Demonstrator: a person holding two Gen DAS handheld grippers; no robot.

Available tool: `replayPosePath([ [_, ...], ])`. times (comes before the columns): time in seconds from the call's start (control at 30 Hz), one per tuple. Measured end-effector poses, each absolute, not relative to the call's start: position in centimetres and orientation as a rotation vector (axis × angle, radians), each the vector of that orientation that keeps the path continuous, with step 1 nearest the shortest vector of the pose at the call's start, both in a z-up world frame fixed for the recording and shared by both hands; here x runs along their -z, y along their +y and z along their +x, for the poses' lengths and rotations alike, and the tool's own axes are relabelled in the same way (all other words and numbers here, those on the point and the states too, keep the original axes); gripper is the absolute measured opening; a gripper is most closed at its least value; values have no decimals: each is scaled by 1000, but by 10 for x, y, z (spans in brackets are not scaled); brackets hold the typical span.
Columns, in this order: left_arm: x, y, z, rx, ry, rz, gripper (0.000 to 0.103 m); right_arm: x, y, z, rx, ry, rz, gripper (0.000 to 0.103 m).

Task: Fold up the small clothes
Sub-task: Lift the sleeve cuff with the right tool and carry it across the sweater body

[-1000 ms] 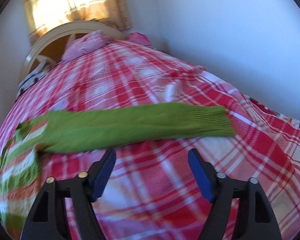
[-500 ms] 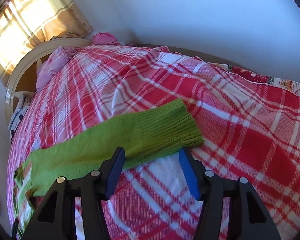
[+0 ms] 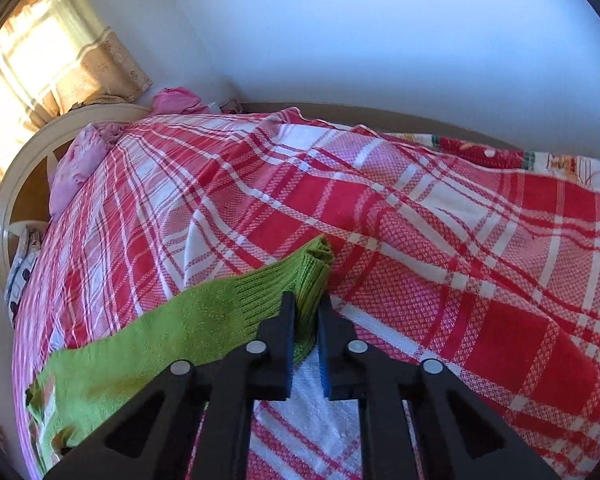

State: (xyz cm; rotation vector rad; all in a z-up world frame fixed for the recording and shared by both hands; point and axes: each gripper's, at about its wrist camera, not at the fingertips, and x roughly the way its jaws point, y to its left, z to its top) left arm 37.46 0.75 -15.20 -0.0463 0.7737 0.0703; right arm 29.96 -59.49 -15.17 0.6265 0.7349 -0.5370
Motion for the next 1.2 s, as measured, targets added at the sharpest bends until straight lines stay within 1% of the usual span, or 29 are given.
replayPosePath([
  [0.3, 146, 18, 368, -60, 745, -109, 103, 93, -557, 318, 464, 662, 496, 8],
  [0.57, 140, 39, 353, -54, 710, -188, 103, 35, -499, 345, 357, 600, 386, 8],
  [0.97, 147, 42, 347, 4, 694, -227, 103, -50, -369, 385, 143, 513, 228, 8],
  [1.2, 152, 56, 347, 8, 706, -304, 103, -83, -285, 394, 14, 476, 141, 8],
])
